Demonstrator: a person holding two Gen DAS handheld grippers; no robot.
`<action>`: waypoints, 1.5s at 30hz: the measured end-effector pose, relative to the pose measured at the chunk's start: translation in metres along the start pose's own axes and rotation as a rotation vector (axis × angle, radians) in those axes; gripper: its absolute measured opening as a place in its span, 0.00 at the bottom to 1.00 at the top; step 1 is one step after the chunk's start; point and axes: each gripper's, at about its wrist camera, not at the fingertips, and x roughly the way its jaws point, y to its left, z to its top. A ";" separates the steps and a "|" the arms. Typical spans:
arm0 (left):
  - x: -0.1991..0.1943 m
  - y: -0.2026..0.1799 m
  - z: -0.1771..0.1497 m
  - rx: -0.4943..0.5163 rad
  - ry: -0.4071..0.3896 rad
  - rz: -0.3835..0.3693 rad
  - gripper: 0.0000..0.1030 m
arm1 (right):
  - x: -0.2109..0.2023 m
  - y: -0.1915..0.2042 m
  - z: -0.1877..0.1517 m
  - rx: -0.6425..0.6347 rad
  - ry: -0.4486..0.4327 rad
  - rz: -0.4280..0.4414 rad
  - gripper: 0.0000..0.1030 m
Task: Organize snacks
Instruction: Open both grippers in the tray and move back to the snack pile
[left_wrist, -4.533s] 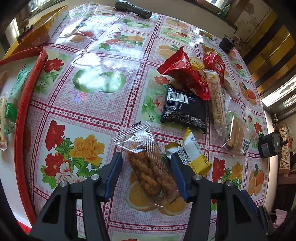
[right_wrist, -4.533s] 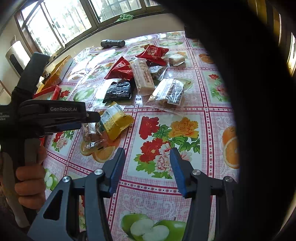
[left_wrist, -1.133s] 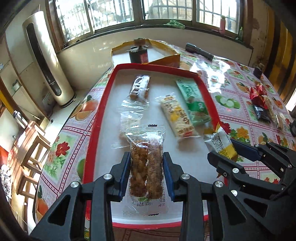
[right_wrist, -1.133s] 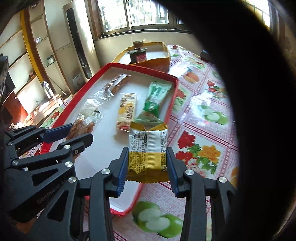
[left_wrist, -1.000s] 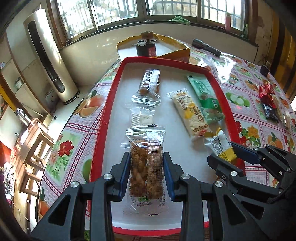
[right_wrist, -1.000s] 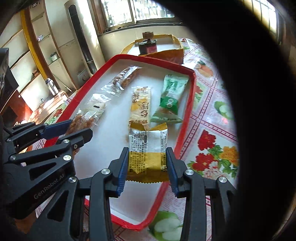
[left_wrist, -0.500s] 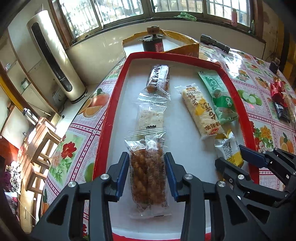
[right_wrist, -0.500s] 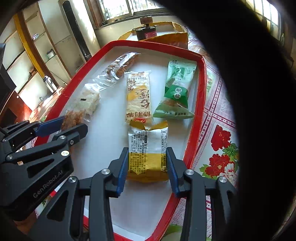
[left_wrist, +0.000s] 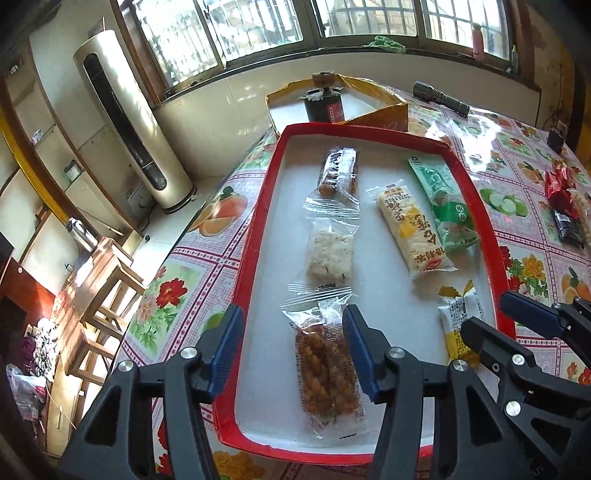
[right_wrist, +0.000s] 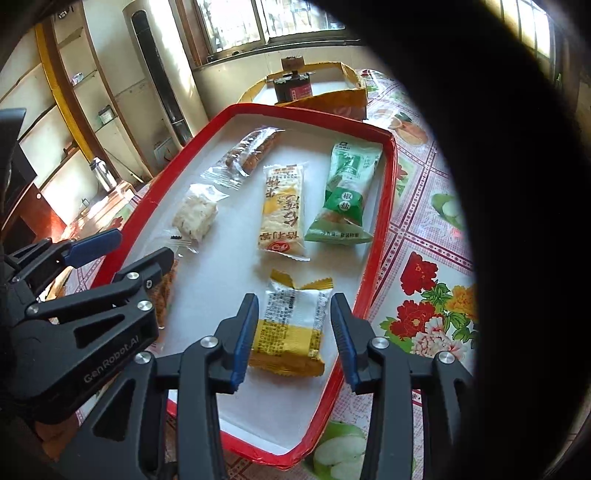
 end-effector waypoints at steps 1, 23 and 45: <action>0.000 0.001 -0.001 -0.009 0.013 -0.002 0.54 | -0.002 0.000 -0.001 0.000 0.000 0.006 0.41; -0.041 -0.152 0.017 0.121 0.044 -0.292 0.54 | -0.097 -0.146 -0.059 0.217 -0.061 -0.216 0.44; 0.018 -0.298 0.115 0.182 0.155 -0.483 0.54 | -0.061 -0.331 -0.033 0.563 0.010 -0.341 0.47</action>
